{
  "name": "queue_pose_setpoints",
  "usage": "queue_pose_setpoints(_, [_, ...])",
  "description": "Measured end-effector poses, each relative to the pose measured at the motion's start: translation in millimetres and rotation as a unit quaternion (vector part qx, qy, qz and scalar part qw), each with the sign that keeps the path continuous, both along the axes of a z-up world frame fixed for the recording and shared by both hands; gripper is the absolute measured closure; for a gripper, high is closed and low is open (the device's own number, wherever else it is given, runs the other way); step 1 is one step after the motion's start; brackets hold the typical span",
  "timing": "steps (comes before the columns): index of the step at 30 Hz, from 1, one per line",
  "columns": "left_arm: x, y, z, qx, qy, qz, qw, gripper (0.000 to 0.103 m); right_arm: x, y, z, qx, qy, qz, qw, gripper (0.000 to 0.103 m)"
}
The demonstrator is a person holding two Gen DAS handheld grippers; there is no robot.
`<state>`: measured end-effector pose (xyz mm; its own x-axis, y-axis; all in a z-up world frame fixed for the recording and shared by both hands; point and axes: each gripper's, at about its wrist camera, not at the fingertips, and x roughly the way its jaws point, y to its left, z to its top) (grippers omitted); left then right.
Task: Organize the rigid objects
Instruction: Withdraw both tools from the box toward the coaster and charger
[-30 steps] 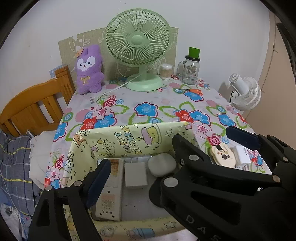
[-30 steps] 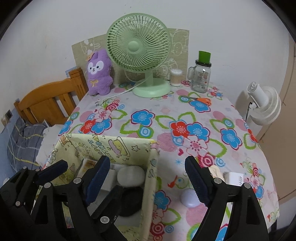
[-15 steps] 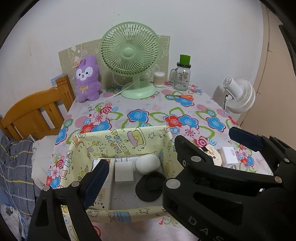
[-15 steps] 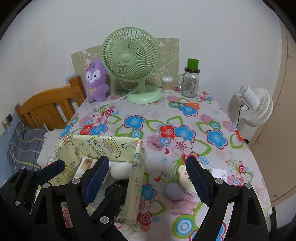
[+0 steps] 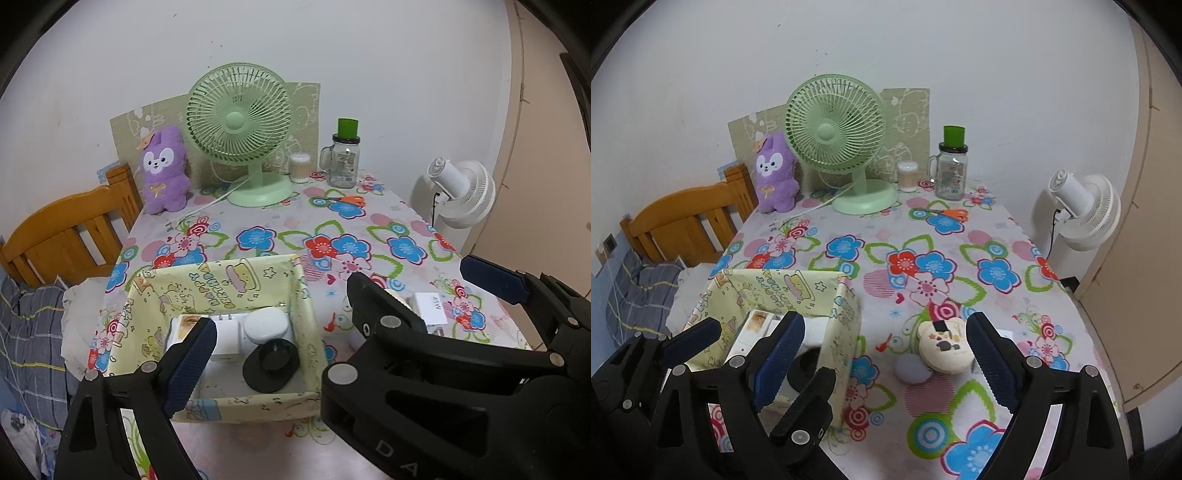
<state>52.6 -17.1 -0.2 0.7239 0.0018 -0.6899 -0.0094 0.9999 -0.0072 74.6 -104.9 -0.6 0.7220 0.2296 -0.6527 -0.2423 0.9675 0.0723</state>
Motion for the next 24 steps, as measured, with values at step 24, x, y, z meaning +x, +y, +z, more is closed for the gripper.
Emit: queue_pose_setpoints(24, [-5.8,-49.1,1.0,0.0,-0.008,-0.02,0.9998,0.006,-12.9,-56.4,-0.3,0.002,-0.006,-0.029,1.0,0.009])
